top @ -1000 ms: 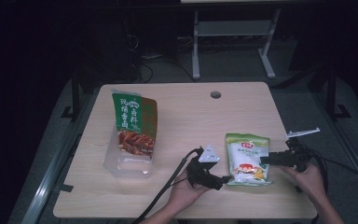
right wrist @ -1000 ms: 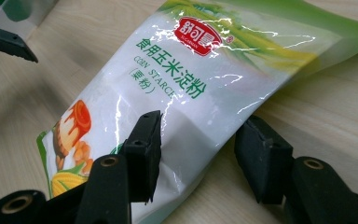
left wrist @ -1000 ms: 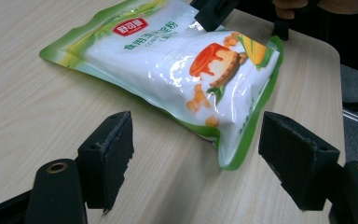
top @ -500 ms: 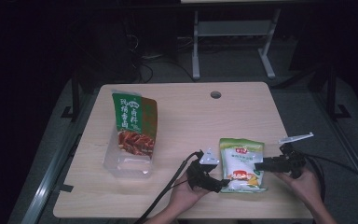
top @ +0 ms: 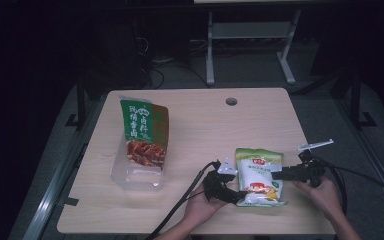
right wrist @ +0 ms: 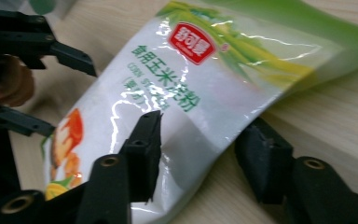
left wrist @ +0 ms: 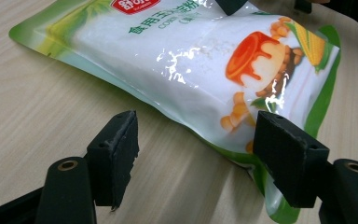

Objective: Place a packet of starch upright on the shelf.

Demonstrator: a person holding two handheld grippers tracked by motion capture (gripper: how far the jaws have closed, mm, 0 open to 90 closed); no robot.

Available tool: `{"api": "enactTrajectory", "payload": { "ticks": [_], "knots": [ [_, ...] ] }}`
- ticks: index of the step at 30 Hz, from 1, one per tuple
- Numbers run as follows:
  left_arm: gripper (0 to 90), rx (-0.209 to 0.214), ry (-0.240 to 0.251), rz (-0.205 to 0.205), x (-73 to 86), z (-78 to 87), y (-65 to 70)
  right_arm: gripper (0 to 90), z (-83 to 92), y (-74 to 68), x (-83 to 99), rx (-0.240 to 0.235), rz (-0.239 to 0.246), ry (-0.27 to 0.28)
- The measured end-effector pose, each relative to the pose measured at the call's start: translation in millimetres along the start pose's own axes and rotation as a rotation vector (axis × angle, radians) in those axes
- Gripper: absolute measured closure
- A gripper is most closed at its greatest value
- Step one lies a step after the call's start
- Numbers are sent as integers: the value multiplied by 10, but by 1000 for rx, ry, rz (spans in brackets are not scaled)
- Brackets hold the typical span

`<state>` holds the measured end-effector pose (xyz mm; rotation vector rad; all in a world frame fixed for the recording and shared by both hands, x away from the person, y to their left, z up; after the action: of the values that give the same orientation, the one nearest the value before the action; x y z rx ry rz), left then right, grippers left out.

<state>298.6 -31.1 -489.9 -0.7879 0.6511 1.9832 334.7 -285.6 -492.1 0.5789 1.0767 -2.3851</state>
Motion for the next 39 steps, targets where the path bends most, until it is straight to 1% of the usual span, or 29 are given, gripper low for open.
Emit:
{"api": "enactTrajectory", "payload": {
  "ticks": [1, 3, 4, 5, 6, 8, 10, 12, 14, 15, 20, 21, 23, 25, 27, 28, 30, 31, 32, 33, 35, 36, 37, 38, 39],
  "knots": [
    [306, -4, 5, 10, -1, -6, 1, 572, -6, -6, 0, -11, 0, -2],
    [309, -2, -1, 14, 1, -7, -11, 642, -17, -25, 3, -33, 4, -8],
    [310, -1, 0, 18, -1, -11, -12, 690, -23, -35, 3, -37, 13, -10],
    [310, -3, 3, 21, -2, -14, -18, 735, -27, -48, 3, -37, 14, -15],
    [309, -1, -4, 15, 0, -10, -30, 789, -37, -61, -1, -40, 23, -16],
    [307, 5, 2, 24, 0, -14, -36, 845, -54, -91, -9, -34, 42, -23],
    [295, 8, -2, 30, 1, -8, -42, 879, -51, -117, -15, -23, 54, -26],
    [279, 19, 5, 38, -3, -4, -54, 886, -40, -154, -22, -12, 72, -33],
    [264, 32, 15, 56, -11, 3, -59, 889, -30, -197, -24, 5, 96, -39],
    [258, 40, 19, 65, -14, 7, -61, 889, -21, -223, -23, 8, 99, -36],
    [232, 82, 36, 99, -27, 12, -51, 891, 93, -355, -53, 8, 139, 26],
    [232, 89, 41, 94, -34, 20, -56, 891, 124, -390, -61, 13, 143, 37],
    [232, 110, 68, 121, -57, 30, -51, 892, 183, -457, -79, 20, 163, 57],
    [236, 129, 84, 140, -79, 42, -63, 892, 223, -518, -101, 29, 184, 75],
    [243, 144, 101, 159, -103, 52, -67, 892, 246, -584, -115, 38, 206, 81],
    [252, 156, 112, 163, -116, 56, -75, 892, 251, -618, -124, 43, 217, 83],
    [259, 170, 116, 165, -133, 65, -93, 893, 256, -711, -153, 51, 248, 94],
    [263, 187, 124, 182, -147, 78, -93, 893, 256, -739, -167, 53, 265, 99],
    [282, 197, 128, 177, -157, 93, -101, 894, 252, -788, -189, 50, 280, 107],
    [310, 206, 143, 177, -177, 119, -101, 893, 247, -817, -203, 51, 288, 110],
    [344, 200, 147, 178, -193, 166, -116, 893, 235, -896, -244, 64, 323, 115],
    [370, 203, 157, 188, -199, 198, -138, 893, 236, -922, -258, 65, 331, 121],
    [403, 207, 173, 195, -205, 233, -169, 893, 240, -954, -274, 62, 337, 130],
    [471, 214, 186, 200, -211, 277, -194, 893, 242, -980, -292, 64, 347, 141],
    [518, 206, 200, 196, -221, 321, -213, 893, 243, -1007, -307, 62, 354, 150]
  ]
}}
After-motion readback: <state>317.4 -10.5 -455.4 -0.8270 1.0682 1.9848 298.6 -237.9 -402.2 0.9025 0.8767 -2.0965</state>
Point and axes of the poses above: each handheld gripper's, and its own axes: z roughly backward along the jaws, x roughly out of its underside, y roughly to its right, the point moved 4 cm from there along -z, roughly forward along the jaws, and after that the axes turned 4 degrees about -x, right-handed, at the moved point
